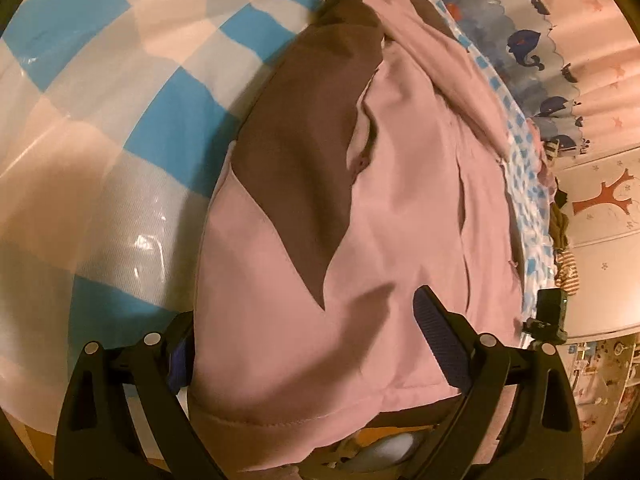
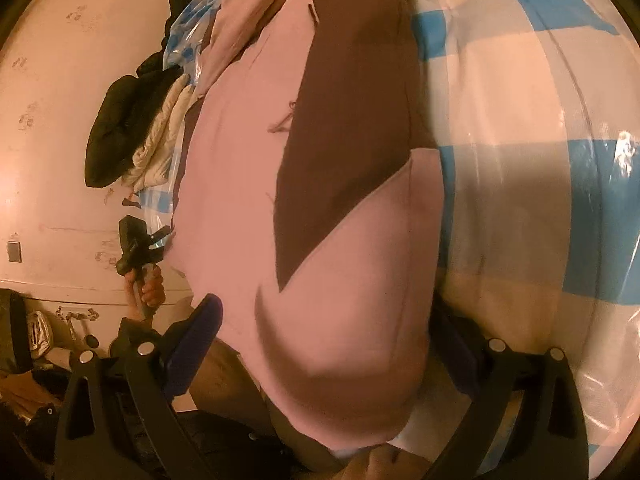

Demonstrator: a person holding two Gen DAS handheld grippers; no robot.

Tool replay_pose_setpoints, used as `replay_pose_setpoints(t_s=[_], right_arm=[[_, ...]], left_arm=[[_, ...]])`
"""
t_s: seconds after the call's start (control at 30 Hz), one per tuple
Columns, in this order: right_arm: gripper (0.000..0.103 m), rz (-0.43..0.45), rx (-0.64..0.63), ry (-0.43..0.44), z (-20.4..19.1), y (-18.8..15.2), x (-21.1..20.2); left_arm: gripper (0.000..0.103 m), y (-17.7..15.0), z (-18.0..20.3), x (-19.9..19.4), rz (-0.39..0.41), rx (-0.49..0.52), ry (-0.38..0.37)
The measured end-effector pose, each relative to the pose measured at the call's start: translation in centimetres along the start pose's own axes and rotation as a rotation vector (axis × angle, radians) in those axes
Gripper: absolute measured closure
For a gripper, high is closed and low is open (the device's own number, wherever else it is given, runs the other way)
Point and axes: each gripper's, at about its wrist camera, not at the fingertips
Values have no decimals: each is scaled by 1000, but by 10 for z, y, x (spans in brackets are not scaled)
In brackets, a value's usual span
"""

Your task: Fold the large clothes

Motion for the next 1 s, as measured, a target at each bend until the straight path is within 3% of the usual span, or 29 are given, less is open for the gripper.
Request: replay_pose_setpoints(t_s=[0.07, 0.13, 0.23, 0.33, 0.4, 0.5, 0.67, 0.77, 0.87, 0.93, 1.0], right_arm=[[16, 7, -15, 40, -3, -3, 3], [66, 17, -23, 19, -6, -7, 4], [76, 61, -15, 37, -4, -11, 2], [81, 125, -26, 48, -16, -15, -4], [83, 197, -34, 95, -30, -14, -16], [84, 285, -61, 153, -50, -14, -43], [84, 352, -147, 214, -87, -40, -96], [84, 334, -185, 225, -96, -75, -117], [82, 254, -198, 211, -88, -125, -123], [75, 165, -158, 174, -60, -153, -113], [55, 112, -81, 152, -28, -165, -102]], left_arm=[[35, 0, -1, 1, -2, -6, 33], [63, -1, -7, -1, 2, -28, 38], [83, -1, -12, -5, 9, -55, 27], [90, -2, -3, -9, 24, -58, 37], [92, -1, 5, -18, 38, -63, 13], [92, -5, 34, -52, 87, -30, -84], [93, -39, 87, -113, 130, 81, -163], [92, -80, 99, -137, 102, 123, -196], [88, -124, 90, -137, 9, 177, -227], [74, -147, 76, -120, -82, 206, -222], [56, -165, 55, -98, -148, 175, -214]])
Point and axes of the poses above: each gripper's, at about its wrist camera, not at the fingertips, and x roughly the way its jaws point, z to its right, y to its top
